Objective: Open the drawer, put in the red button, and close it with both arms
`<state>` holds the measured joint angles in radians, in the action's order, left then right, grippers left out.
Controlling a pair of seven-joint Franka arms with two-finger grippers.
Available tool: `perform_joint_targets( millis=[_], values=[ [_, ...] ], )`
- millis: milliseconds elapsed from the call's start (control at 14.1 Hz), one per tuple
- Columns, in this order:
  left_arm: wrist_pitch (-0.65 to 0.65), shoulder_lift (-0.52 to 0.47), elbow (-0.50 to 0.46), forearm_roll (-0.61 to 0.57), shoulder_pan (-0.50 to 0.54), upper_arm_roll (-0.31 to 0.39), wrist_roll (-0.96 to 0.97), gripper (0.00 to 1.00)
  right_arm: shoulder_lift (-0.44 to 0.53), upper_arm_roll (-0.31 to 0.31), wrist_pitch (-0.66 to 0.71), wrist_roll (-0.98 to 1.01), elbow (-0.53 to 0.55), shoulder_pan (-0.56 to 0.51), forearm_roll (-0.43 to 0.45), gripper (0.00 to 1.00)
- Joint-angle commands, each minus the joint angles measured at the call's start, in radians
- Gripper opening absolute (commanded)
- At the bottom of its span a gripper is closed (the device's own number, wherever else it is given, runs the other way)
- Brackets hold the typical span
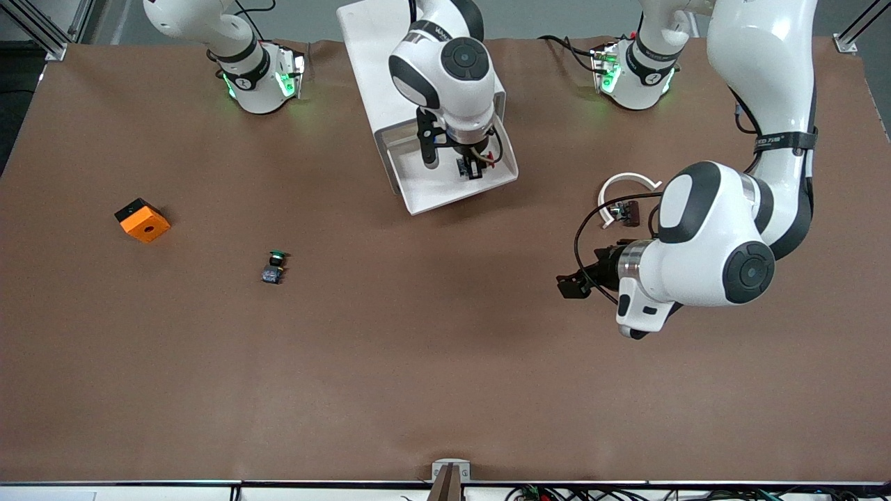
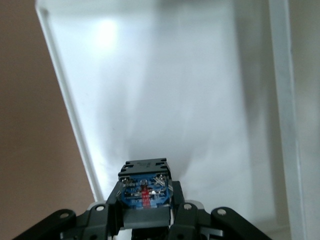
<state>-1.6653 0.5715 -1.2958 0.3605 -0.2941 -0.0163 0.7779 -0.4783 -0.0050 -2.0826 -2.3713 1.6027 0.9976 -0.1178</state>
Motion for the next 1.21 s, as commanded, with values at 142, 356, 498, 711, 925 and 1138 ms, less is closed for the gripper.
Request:
perform_joint_targets(
  millis=[142, 356, 498, 711, 925, 1138],
  values=[
    [-0.353, -0.177, -0.360, -0.023, -0.105, -0.008, -0.063, 1.00, -0.023, -0.012, 0.009, -0.039, -0.033, 0.041, 0.001, 0.00],
    [-0.387, -0.177, -0.388, -0.080, -0.158, -0.010, -0.063, 1.00, -0.036, -0.012, -0.004, -0.037, -0.033, 0.047, 0.003, 0.00],
    [-0.389, -0.177, -0.399, -0.081, -0.171, -0.017, -0.063, 1.00, -0.045, -0.012, -0.019, -0.039, -0.033, 0.055, 0.003, 0.00],
    [-0.479, -0.177, -0.454, -0.080, -0.183, -0.040, -0.062, 1.00, -0.049, -0.012, -0.017, -0.034, -0.035, 0.053, 0.006, 0.64],
    [-0.534, -0.177, -0.497, -0.080, -0.186, -0.077, -0.046, 1.00, -0.049, -0.012, -0.010, -0.019, -0.055, 0.052, 0.044, 1.00],
    [-0.533, -0.196, -0.528, -0.078, -0.183, -0.106, -0.040, 1.00, -0.045, -0.012, 0.057, 0.056, -0.102, 0.042, 0.035, 1.00]
  ],
)
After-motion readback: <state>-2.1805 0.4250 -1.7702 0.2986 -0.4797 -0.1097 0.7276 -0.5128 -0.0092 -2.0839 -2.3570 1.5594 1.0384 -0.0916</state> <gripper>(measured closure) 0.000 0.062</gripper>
